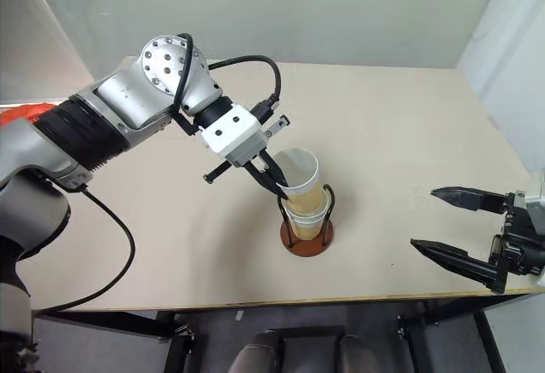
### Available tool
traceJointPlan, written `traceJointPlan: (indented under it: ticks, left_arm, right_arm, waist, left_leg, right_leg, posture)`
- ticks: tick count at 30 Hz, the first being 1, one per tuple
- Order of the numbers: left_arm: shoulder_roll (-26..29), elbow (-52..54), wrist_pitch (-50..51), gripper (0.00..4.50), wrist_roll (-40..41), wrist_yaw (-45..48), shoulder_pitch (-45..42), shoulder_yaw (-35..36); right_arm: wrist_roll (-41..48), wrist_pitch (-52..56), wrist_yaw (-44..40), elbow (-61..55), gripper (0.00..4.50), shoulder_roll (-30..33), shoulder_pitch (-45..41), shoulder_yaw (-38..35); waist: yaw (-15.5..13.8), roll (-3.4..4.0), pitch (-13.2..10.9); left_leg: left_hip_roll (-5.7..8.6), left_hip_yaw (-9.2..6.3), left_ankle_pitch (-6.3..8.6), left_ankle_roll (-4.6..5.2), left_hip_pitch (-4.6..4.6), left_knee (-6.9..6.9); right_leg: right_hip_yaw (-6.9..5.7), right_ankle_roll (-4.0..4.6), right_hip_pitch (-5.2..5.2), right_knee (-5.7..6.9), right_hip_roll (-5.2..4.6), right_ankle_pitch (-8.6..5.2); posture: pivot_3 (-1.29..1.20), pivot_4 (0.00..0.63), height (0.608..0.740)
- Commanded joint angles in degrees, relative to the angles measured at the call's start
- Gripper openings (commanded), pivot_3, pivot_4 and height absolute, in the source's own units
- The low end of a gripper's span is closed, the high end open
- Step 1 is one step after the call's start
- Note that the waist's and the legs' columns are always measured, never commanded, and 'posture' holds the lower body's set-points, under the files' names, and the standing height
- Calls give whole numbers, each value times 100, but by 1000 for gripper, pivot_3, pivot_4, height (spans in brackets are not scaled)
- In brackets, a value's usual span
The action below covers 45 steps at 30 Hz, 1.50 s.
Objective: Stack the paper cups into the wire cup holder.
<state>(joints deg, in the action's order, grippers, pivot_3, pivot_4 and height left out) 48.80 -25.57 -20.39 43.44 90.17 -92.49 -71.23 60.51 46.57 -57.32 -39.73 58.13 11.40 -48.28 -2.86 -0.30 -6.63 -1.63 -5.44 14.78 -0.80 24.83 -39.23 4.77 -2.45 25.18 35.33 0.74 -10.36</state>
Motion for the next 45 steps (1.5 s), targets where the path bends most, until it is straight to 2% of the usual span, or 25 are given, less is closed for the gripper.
traceJointPlan:
  ticks: [1,3,10,13,16,19,24,29,33,36,40,45]
  left_arm:
    - [-49,-58,-87,226,-65,233,-81,69]
    - [-83,-108,-79,614,-96,233,-86,95]
    - [-157,-255,28,2928,-243,233,-2,303]
    - [-250,-533,32,3939,-698,233,268,928]
    - [-28,-549,682,3939,-802,199,747,1897]
    - [542,-76,1676,3939,-615,60,1487,2928]
    - [2147,1148,3409,3939,369,-98,3666,4802]
    - [2928,1967,4003,3939,627,-719,6055,6675]
    - [2782,2357,4540,3939,670,-1127,8055,8730]
    - [2517,2612,4829,3939,533,-1294,8893,9717]
    - [2279,2782,5161,3939,472,-1430,9238,10378]
    - [2134,3059,5410,3939,374,-1501,9315,10635]
  right_arm:
    - [44,-62,72,-22,4500,113,-97,-34]
    - [51,-61,95,-15,4500,140,-138,13]
    - [-14,-149,36,193,4500,290,-490,387]
    - [-147,-306,-90,530,4500,434,-950,942]
    - [-437,-547,-276,1139,4500,503,-1780,1847]
    - [-922,-832,-504,1764,4500,423,-2436,2616]
    - [-1526,-1193,-959,2705,4500,175,-3426,3563]
    - [-1940,-1416,-1403,3248,4500,92,-3813,3967]
    - [-2062,-1471,-1564,3500,4500,40,-4011,4008]
    - [-2206,-1546,-1672,3737,4500,-48,-4178,4117]
    - [-2231,-1560,-1776,3994,4500,-311,-4564,4205]
    - [-2482,-1641,-1874,4256,4500,-549,-4809,4390]
  waist:
    - [-1,0,0]
    - [0,0,0]
    - [2,0,0]
    - [6,4,1]
    - [36,9,2]
    - [141,25,7]
    - [273,50,10]
    - [224,52,11]
    - [216,50,11]
    - [247,46,13]
    - [284,45,13]
    - [297,42,15]
  left_leg:
    - [0,0,1,1,1,0]
    - [0,3,3,5,0,0]
    - [-2,7,6,10,1,-1]
    - [-2,8,6,10,0,-3]
    - [-4,12,6,10,-1,-7]
    - [-7,24,2,13,-12,-4]
    - [-18,48,-17,3,-48,18]
    - [-24,50,-14,8,-56,22]
    - [-24,59,-12,9,-71,29]
    - [-25,73,-4,-1,-92,33]
    - [-24,81,-5,-14,-119,36]
    - [-24,77,-24,-13,-151,51]
  right_leg:
    - [0,-7,0,-1,0,4]
    - [0,-22,0,-3,-1,13]
    - [1,-36,0,-10,-1,21]
    - [1,-38,0,-11,-2,23]
    - [1,-42,1,-11,-1,28]
    - [-2,-41,7,-16,3,47]
    - [7,-32,17,2,9,45]
    - [11,11,32,67,-2,-8]
    - [10,85,28,92,-7,-49]
    - [11,130,30,117,-8,-64]
    - [19,175,33,154,-6,-61]
    - [29,207,19,160,2,-41]
  posture:
    - [0,150,740]
    - [0,150,740]
    - [0,150,740]
    - [0,150,740]
    - [0,150,740]
    - [0,150,740]
    - [0,150,740]
    - [0,150,740]
    - [0,150,740]
    - [0,150,740]
    - [0,150,740]
    - [0,150,740]
